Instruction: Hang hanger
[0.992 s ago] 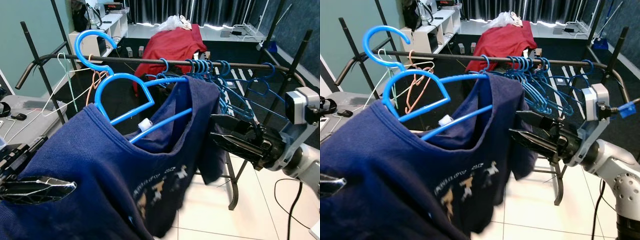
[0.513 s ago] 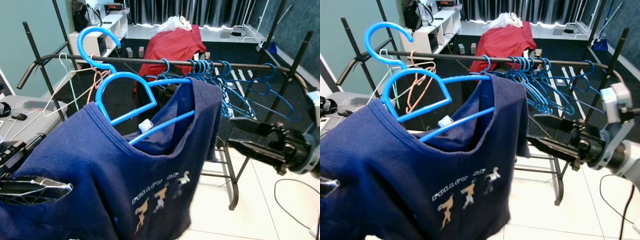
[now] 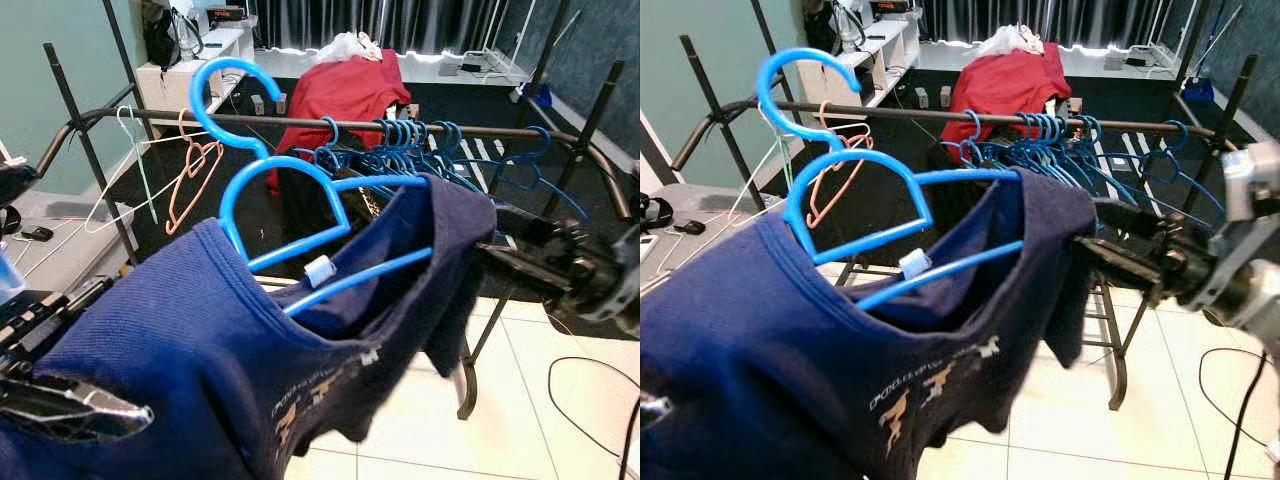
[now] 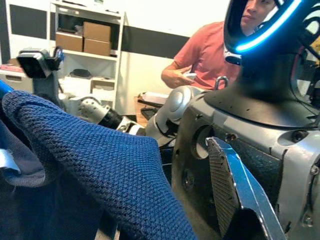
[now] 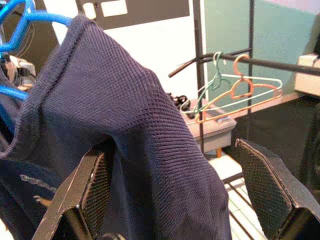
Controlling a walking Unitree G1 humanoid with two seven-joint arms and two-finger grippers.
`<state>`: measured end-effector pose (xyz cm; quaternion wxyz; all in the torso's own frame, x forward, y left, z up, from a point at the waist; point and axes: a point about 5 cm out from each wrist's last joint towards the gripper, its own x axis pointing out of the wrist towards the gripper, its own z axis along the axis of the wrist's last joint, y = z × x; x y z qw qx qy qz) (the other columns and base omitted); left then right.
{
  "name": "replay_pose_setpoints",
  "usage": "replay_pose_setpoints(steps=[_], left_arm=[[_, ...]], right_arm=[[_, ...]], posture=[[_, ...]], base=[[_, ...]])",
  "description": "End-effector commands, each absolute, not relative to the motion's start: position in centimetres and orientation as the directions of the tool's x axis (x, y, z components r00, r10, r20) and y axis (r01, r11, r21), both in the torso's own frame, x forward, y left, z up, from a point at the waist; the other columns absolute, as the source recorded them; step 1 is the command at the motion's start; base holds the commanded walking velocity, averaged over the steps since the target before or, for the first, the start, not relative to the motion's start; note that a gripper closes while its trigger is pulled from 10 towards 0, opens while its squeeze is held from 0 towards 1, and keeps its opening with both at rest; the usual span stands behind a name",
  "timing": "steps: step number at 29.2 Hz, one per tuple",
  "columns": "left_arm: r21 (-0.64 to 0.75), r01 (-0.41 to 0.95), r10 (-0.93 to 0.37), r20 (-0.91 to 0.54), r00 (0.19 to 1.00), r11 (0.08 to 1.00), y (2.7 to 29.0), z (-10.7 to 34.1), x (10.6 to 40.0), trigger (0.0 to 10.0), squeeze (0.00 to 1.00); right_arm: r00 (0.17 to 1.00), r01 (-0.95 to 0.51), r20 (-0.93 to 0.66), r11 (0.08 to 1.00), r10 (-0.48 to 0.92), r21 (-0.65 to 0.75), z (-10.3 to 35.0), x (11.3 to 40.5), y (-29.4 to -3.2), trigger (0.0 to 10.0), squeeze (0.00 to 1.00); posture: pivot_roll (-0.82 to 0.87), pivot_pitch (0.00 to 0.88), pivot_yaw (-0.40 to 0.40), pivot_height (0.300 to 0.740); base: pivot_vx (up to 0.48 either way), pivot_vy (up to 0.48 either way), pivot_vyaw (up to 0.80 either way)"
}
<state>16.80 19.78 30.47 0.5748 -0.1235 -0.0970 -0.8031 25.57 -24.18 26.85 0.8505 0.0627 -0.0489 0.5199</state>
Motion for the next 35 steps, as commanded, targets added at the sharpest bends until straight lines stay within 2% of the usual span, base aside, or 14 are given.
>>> replay_pose_setpoints(steps=[1, 4, 5, 6, 7, 13, 17, 18, 19, 22, 29, 31, 34, 35], left_arm=[[0.038, 0.932, -0.880, 0.316, -0.354, -0.361, 19.5, 30.9, 16.5, 10.0, 0.00], [0.038, 0.932, -0.880, 0.316, -0.354, -0.361, 19.5, 30.9, 16.5, 10.0, 0.00], [0.041, 0.930, -0.878, 0.317, -0.358, -0.364, 19.4, 31.0, 16.6, 10.0, 0.00], [0.041, 0.930, -0.878, 0.317, -0.358, -0.364, 19.4, 31.0, 16.6, 10.0, 0.00], [0.050, 0.935, -0.881, 0.321, -0.349, -0.352, 19.6, 31.1, 16.8, 10.0, 0.00], [0.058, 0.941, -0.886, 0.321, -0.334, -0.333, 19.8, 31.3, 16.9, 10.0, 0.00], [0.067, 0.960, -0.905, 0.320, -0.280, -0.273, 20.6, 31.4, 17.4, 10.0, 0.00], [0.068, 0.966, -0.912, 0.319, -0.258, -0.249, 20.8, 31.4, 17.5, 10.0, 0.00], [0.068, 0.966, -0.912, 0.319, -0.258, -0.249, 20.8, 31.4, 17.5, 10.0, 0.00], [0.061, 0.980, -0.928, 0.314, -0.199, -0.190, 21.2, 31.2, 17.9, 10.0, 0.00], [0.042, 0.991, -0.948, 0.289, -0.134, -0.127, 21.9, 30.7, 18.3, 10.0, 0.00], [0.038, 0.996, -0.964, 0.251, -0.085, -0.078, 22.1, 30.2, 18.7, 10.0, 0.00], [0.084, 0.990, -0.983, 0.155, 0.102, 0.116, 22.2, 28.5, 20.7, 10.0, 0.00], [0.084, 0.990, -0.983, 0.155, 0.102, 0.116, 22.2, 28.5, 20.7, 10.0, 0.00]], right_arm=[[0.434, -0.901, 0.118, 0.431, 0.893, 0.054, 26.5, 25.8, -23.8, 10.0, 0.00], [0.434, -0.901, 0.118, 0.431, 0.893, 0.054, 26.5, 25.8, -23.8, 10.0, 0.00], [0.406, -0.914, 0.092, 0.400, 0.909, 0.069, 26.1, 25.5, -23.4, 8.9, 0.00], [0.406, -0.914, 0.092, 0.400, 0.909, 0.069, 26.1, 25.5, -23.4, 8.9, 0.00], [0.365, -0.929, 0.063, 0.358, 0.929, 0.095, 25.6, 25.0, -23.1, 0.0, 0.00], [0.347, -0.934, 0.051, 0.340, 0.937, 0.110, 25.4, 24.7, -23.0, 0.0, 0.00], [0.432, -0.901, 0.072, 0.427, 0.899, 0.080, 25.7, 25.3, -24.0, 0.0, 0.00], [0.483, -0.875, 0.104, 0.479, 0.869, 0.065, 26.1, 25.8, -24.6, 0.0, 0.00], [0.483, -0.875, 0.104, 0.479, 0.869, 0.065, 26.1, 25.8, -24.6, 0.0, 0.00], [0.597, -0.796, 0.232, 0.602, 0.768, 0.056, 27.7, 27.0, -26.4, 0.0, 0.00], [0.716, -0.668, 0.341, 0.739, 0.609, 0.083, 28.9, 28.1, -28.6, 0.0, 0.00], [0.767, -0.604, 0.347, 0.790, 0.540, 0.107, 28.9, 28.8, -29.4, 0.0, 0.00], [0.890, -0.423, 0.271, 0.887, 0.368, 0.184, 27.2, 31.0, -30.4, 0.0, 0.00], [0.890, -0.423, 0.271, 0.887, 0.368, 0.184, 27.2, 31.0, -30.4, 0.0, 0.00]], posture=[[-0.04, 0.011, -0.002, 0.740], [-0.04, 0.011, -0.002, 0.740], [-0.05, 0.014, -0.002, 0.740], [-0.05, 0.014, -0.002, 0.740], [-0.05, 0.016, 0.000, 0.740], [-0.05, 0.018, 0.000, 0.740], [-0.06, 0.018, 0.002, 0.740], [-0.06, 0.018, 0.002, 0.740], [-0.06, 0.018, 0.002, 0.740], [-0.06, 0.018, 0.000, 0.740], [-0.06, 0.018, -0.001, 0.740], [-0.06, 0.017, 0.001, 0.740], [-0.06, 0.017, 0.002, 0.740], [-0.06, 0.017, 0.002, 0.740]], base=[[0.000, 0.000, 0.00], [0.000, 0.000, 0.00], [0.000, 0.000, 0.00], [0.000, 0.000, 0.00], [0.000, 0.000, 0.00], [0.000, 0.000, 0.00], [0.000, 0.000, 0.00], [0.000, 0.000, 0.00], [0.000, 0.000, 0.00], [0.000, 0.000, 0.00], [0.000, 0.000, 0.00], [0.000, 0.000, 0.00], [0.000, 0.000, 0.00], [0.000, 0.000, 0.00]])
